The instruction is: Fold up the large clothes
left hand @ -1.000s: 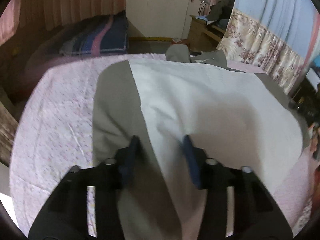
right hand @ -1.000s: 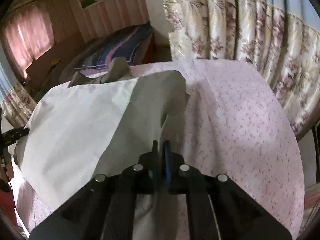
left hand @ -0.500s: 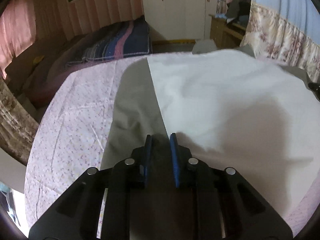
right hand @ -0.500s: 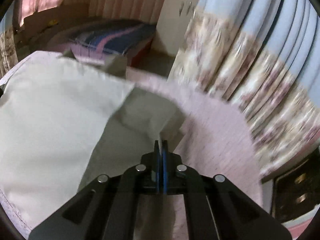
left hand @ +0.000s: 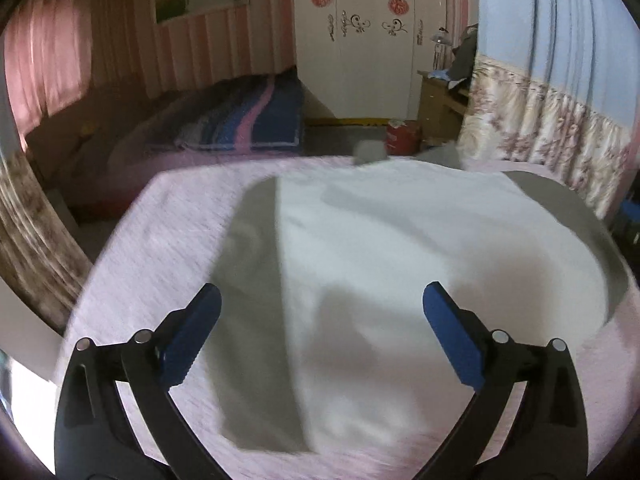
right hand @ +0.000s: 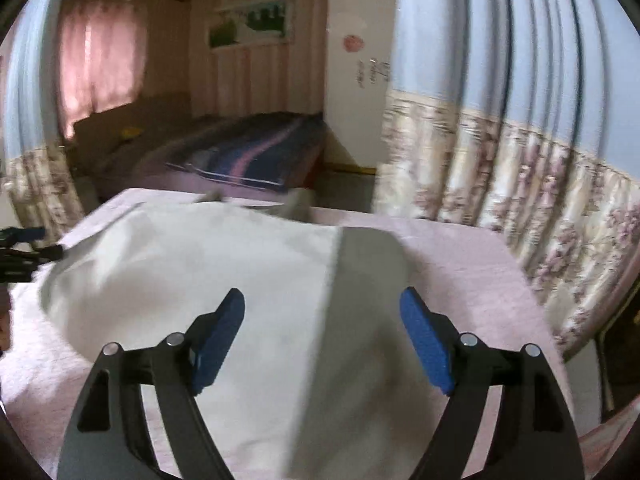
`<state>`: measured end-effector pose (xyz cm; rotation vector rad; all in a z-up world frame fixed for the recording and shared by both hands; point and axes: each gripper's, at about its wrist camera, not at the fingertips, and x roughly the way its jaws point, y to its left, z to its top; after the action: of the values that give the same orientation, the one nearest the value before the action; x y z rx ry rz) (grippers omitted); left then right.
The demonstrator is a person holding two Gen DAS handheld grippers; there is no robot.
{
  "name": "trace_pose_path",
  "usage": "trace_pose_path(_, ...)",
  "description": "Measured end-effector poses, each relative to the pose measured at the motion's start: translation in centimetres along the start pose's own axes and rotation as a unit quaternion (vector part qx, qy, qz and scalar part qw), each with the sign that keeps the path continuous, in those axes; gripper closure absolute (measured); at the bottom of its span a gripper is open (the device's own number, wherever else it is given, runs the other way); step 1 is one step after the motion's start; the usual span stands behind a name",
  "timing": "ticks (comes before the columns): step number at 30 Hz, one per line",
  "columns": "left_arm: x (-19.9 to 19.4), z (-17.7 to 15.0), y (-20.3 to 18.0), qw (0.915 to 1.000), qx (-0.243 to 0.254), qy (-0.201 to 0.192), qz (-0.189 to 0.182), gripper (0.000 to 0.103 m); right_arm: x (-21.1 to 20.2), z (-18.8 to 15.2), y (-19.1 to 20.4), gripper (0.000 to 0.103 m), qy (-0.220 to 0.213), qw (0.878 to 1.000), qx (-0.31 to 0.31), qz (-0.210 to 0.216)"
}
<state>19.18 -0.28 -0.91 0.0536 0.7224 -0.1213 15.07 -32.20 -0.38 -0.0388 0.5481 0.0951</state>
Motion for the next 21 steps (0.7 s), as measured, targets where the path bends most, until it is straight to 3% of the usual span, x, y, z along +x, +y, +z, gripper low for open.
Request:
trace_pose_path(3,0.6,-1.2,-2.0,1.0000,0.003,0.001,-0.004,0.003,0.5,-1.3,1.7,0.023,-0.006,1.000,-0.005,0.004)
trace_pose_path(6,2.9,-2.5,-3.5,0.9991,0.019,0.037,0.008,0.003,3.2,-3.0,1.9,0.023,0.044,0.999,-0.004,-0.001)
trace_pose_path(9,5.0,-3.6,-4.3,0.9970,0.032,0.069,0.010,0.003,4.8,-4.1,1.3,0.023,0.068,0.998,0.004,0.001)
trace_pose_path(15,7.1,-4.0,-3.5,0.9957,0.019,0.090,-0.011,0.003,7.8,-5.3,-0.1,0.023,0.114,0.993,0.011,-0.010)
trace_pose_path(21,8.8,-4.7,-3.7,0.9943,0.031,0.101,-0.005,0.003,8.8,-6.2,0.0,0.022,0.125,0.992,-0.002,-0.018)
